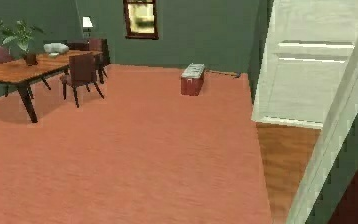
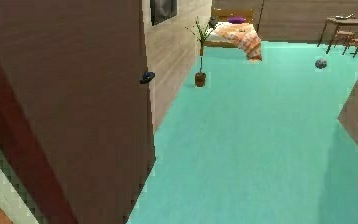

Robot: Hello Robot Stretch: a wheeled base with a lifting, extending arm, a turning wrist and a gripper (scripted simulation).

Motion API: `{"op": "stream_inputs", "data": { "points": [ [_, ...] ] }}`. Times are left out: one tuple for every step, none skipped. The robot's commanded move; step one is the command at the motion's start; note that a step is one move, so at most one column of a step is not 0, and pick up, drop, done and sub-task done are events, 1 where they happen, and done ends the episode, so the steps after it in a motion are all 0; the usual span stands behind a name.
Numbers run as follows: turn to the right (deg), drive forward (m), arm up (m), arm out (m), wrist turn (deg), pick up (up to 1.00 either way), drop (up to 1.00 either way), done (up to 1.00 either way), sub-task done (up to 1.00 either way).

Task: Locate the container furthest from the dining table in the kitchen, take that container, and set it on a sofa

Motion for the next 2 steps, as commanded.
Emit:
{"op": "stream_inputs", "data": {
  "points": [
    [-12.0, 0.0, 0.0, 0.0, 0.0, 0.0, 0.0, 0.0, 0.0],
    [0.0, 0.85, 0.0, 0.0, 0.0, 0.0, 0.0, 0.0, 0.0]
  ]
}}
